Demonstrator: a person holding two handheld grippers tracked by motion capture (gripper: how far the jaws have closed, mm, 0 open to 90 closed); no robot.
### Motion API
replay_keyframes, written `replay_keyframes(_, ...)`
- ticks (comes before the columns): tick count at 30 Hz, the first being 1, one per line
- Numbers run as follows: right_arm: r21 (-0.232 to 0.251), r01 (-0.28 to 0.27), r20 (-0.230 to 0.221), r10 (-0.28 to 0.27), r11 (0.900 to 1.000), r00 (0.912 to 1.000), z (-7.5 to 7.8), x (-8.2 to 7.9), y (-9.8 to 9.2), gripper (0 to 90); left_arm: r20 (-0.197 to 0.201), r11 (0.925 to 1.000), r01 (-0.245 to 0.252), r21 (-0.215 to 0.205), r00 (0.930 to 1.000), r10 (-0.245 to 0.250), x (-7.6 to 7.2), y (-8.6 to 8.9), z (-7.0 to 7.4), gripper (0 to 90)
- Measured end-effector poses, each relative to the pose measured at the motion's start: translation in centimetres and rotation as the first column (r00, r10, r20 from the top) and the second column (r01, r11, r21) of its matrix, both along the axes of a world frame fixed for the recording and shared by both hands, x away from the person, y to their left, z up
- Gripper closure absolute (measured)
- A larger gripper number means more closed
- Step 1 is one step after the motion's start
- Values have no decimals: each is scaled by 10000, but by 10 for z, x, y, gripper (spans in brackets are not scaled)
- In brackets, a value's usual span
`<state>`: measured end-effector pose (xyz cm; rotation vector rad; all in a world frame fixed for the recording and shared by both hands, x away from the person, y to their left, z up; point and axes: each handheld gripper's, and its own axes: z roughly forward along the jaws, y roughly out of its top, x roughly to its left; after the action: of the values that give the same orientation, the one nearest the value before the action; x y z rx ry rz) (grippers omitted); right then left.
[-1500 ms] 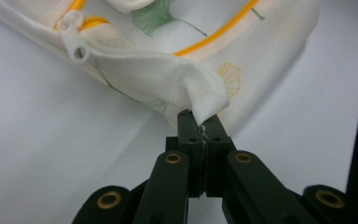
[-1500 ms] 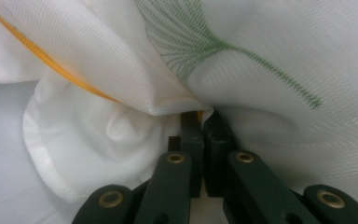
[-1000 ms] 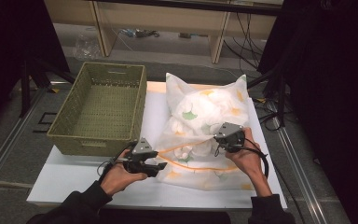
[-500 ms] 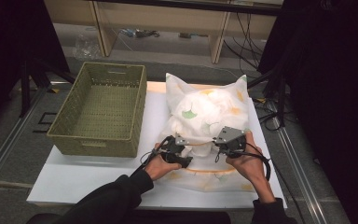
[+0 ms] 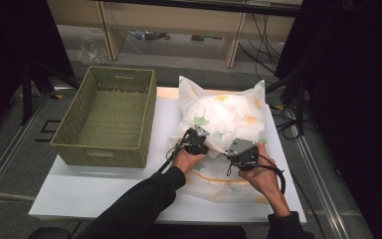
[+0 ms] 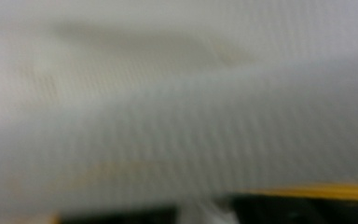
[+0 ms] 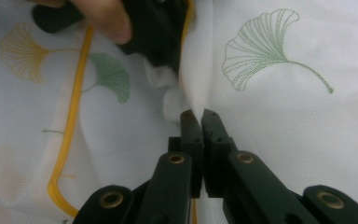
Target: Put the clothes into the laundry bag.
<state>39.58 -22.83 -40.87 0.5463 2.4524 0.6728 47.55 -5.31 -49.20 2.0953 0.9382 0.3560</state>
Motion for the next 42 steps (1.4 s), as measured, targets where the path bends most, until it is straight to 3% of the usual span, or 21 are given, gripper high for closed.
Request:
replay_keyframes(1, -73, -237, 57, 238, 9997, 9997, -1, 2, -1, 900, -65, 9994, 143, 308, 9999, -141, -5, 1, 1, 630)
replay_keyframes(4, 25, -25, -52, 25, 10000, 10000, -1, 0, -2, 900, -187, 9979, 477, 435, 9987, -469, -19, 8, 7, 476)
replay_keyframes(8, -10, -197, 84, 197, 9998, 9998, 3, -1, -3, 900, -359, 9959, 862, 257, 9957, -853, -39, 29, 17, 438)
replay_keyframes(13, 18, -56, 6, 56, 10000, 10000, 3, -2, -2, 900, -181, 9867, 1462, 712, 9892, -1453, -49, 37, 17, 585)
replay_keyframes(17, -75, -131, -91, 130, 9999, 9999, 2, -3, 1, 900, -294, 9881, 1377, 684, 9903, -1359, -38, 30, 4, 757)
replay_keyframes(19, -137, -267, -119, 266, 9995, 9996, 1, -4, 2, 900, -242, 9934, 1081, 379, 9939, -1073, -28, 26, 1, 843)
replay_keyframes(21, -233, -531, -131, 528, 9983, 9985, -1, -4, 2, 900, -344, 9969, 767, 180, 9965, -761, -20, 22, 0, 874)
replay_keyframes(28, -205, -361, -242, 356, 9991, 9991, -4, -5, 3, 900, 556, 9964, 354, 775, 9977, -398, 1, 6, -1, 891)
replay_keyframes(30, -277, -564, -191, 559, 9980, 9983, -5, -4, 3, 900, 541, 9977, 293, 619, 9980, -327, 2, 3, -4, 887)
replay_keyframes(32, -200, -359, -339, 352, 9992, 9988, -7, -4, 2, 900, 352, 9981, 363, 490, 9987, -381, -3, 4, -2, 848)
replay_keyframes(34, -204, -541, -290, 535, 9983, 9981, -7, -2, 2, 900, 101, 9970, 710, 317, 9974, -714, -13, 10, 5, 732)
replay_keyframes(35, -122, -337, -350, 333, 9994, 9988, -7, -4, 2, 900, 117, 9936, 1028, 475, 9946, -1034, -21, 17, 11, 667)
replay_keyframes(36, -179, -576, -313, 570, 9982, 9979, -6, -4, 1, 900, 234, 9921, 1093, 621, 9935, -1110, -26, 22, 14, 609)
replay_keyframes(39, -131, -591, -318, 586, 9982, 9978, -4, -5, 2, 900, 736, 9874, 1241, 978, 9886, -1316, -45, 46, 29, 472)
replay_keyframes(42, -66, -410, -372, 407, 9991, 9985, -4, -8, 2, 900, 936, 9880, 1033, 1152, 9890, -1143, -60, 73, 39, 395)
